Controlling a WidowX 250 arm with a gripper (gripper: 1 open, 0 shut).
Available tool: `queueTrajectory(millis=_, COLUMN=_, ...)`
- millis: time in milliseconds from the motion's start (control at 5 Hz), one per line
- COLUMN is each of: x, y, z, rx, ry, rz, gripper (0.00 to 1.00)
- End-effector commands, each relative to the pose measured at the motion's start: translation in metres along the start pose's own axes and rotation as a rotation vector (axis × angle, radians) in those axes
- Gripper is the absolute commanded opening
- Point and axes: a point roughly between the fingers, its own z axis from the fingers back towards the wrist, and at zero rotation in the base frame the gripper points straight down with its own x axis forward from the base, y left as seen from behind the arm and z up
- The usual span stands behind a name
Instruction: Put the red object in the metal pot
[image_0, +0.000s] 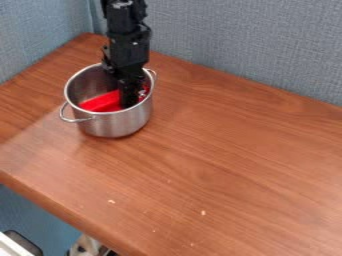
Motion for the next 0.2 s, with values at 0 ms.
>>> queueTrajectory(millis=0, x=-0.0025, y=0.0019, z=0.0151, rx=0.039, ry=-0.038, rz=-0.017, gripper=1.00)
